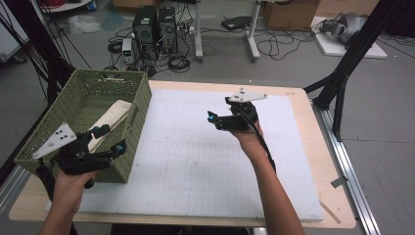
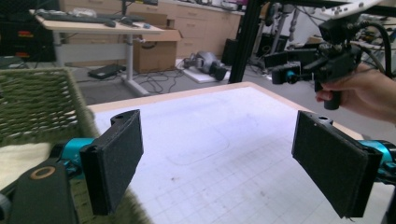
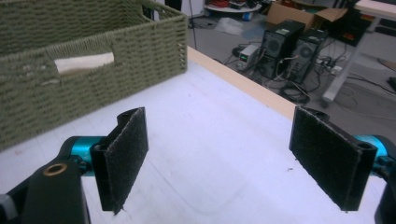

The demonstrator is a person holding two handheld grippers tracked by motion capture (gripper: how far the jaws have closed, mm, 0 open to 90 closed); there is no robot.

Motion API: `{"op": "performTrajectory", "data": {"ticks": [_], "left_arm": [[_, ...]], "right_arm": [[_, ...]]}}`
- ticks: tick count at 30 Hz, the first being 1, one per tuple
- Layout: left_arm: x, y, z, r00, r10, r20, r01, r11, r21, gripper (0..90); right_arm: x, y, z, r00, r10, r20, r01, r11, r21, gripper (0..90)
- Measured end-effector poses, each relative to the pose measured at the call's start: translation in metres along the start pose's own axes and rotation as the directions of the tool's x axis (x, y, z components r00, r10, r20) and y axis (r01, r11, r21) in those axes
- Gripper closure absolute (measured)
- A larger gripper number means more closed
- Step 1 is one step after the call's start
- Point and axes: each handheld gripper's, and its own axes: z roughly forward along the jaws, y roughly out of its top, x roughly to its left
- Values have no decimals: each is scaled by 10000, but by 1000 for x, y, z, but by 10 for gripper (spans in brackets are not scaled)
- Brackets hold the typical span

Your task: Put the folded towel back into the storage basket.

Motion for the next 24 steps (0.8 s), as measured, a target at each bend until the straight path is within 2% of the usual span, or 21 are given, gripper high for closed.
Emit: {"op": "performTrajectory", "data": {"ticks": [9, 14, 17, 24], "left_arm": [[-15, 3, 26, 9978, 356, 560, -359, 9993, 42, 169], [-21, 2, 41, 9952, 492, 851, -502, 9987, 105, 170], [-24, 0, 49, 9935, 620, 957, -642, 9977, 203, 170], [-30, -4, 62, 9894, 735, 1251, -776, 9966, 279, 170]], "right_arm": [[-10, -31, -39, 9979, 230, 603, -236, 9997, 80, 182], [-15, -43, -60, 9939, 316, 1061, -319, 9995, 13, 182], [-17, -50, -71, 9914, 541, 1193, -530, 9985, -121, 182], [-16, -68, -90, 9855, 444, 1636, -397, 9987, -317, 168]]}}
